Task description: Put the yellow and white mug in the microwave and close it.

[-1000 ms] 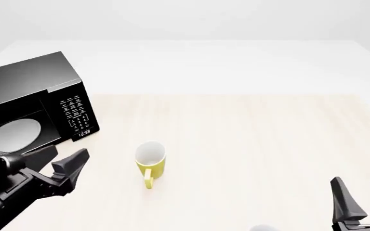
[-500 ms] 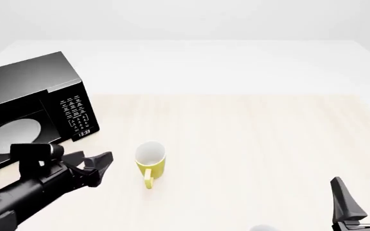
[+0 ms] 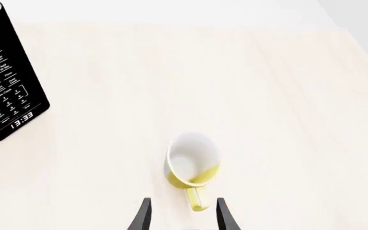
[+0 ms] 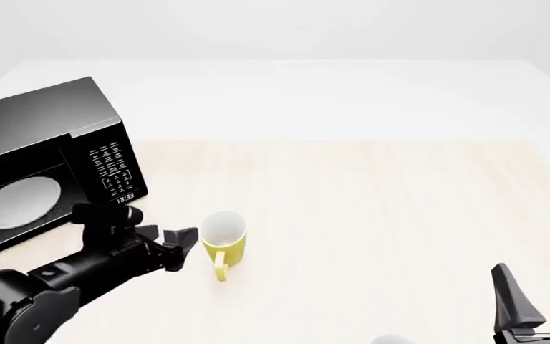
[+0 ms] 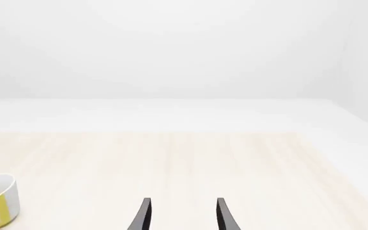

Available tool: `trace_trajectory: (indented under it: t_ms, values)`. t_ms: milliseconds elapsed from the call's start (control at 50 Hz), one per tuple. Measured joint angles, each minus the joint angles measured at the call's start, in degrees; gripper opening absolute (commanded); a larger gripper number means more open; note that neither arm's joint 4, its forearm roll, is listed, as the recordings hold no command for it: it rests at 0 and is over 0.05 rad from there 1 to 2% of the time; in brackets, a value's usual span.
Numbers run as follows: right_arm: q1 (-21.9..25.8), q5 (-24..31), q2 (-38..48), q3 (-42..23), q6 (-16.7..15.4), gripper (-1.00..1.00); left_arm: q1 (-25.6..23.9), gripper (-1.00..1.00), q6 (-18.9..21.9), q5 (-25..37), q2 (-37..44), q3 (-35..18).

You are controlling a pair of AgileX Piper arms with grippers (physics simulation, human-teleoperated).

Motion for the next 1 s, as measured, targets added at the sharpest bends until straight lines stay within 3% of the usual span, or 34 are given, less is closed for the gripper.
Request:
trace_trajectory:
  t_ms: [440,1000]
  values:
    - [0.0,0.0,0.0,0.0,0.0,1.00,-3.7,1.00,-5.1,-5.5,9.0,0.7]
    - [0.0,0.0,0.0,0.0,0.0,1.00,-4.6,1.00,-7.3,-10.5,17.3,-0.3]
